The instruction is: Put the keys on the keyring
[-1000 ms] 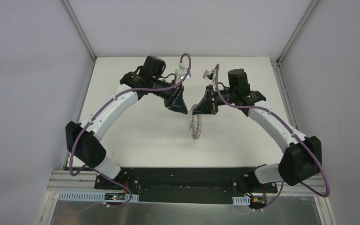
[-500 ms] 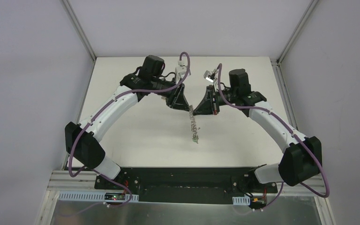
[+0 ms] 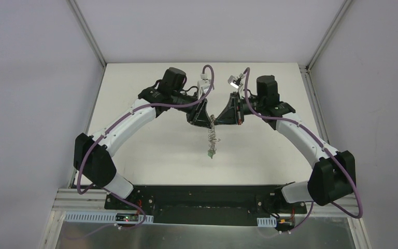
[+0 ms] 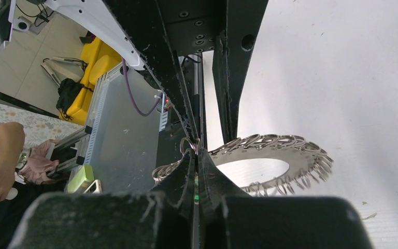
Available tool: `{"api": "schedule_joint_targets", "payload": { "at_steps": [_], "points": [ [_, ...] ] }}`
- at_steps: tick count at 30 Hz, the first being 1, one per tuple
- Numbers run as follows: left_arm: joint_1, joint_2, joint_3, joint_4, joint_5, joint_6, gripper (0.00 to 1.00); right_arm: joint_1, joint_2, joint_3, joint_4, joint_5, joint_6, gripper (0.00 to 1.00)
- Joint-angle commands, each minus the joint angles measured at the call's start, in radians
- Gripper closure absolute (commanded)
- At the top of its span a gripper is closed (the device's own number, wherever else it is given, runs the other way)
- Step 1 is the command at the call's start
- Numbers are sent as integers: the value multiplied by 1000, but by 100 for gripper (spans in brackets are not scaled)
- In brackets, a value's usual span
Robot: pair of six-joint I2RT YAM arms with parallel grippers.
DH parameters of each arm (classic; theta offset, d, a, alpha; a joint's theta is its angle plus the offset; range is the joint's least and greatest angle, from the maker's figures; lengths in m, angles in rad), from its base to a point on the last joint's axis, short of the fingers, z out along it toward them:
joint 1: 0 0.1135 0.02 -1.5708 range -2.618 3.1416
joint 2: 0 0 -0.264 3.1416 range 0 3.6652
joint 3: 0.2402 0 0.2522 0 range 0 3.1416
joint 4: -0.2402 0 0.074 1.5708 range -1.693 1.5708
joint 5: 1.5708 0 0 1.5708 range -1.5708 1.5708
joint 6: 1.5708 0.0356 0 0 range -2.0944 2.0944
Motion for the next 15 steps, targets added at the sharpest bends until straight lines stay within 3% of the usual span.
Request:
{"api": "schedule_joint_targets", "payload": {
  "at_steps": [1, 15],
  "points": [
    [-22, -28, 4, 51, 17, -19, 73, -6, -30, -5, 94, -46, 43, 100],
    [-29, -14, 32, 84, 35, -56, 76, -7, -24, -37, 160, -51, 89, 100]
  ]
}}
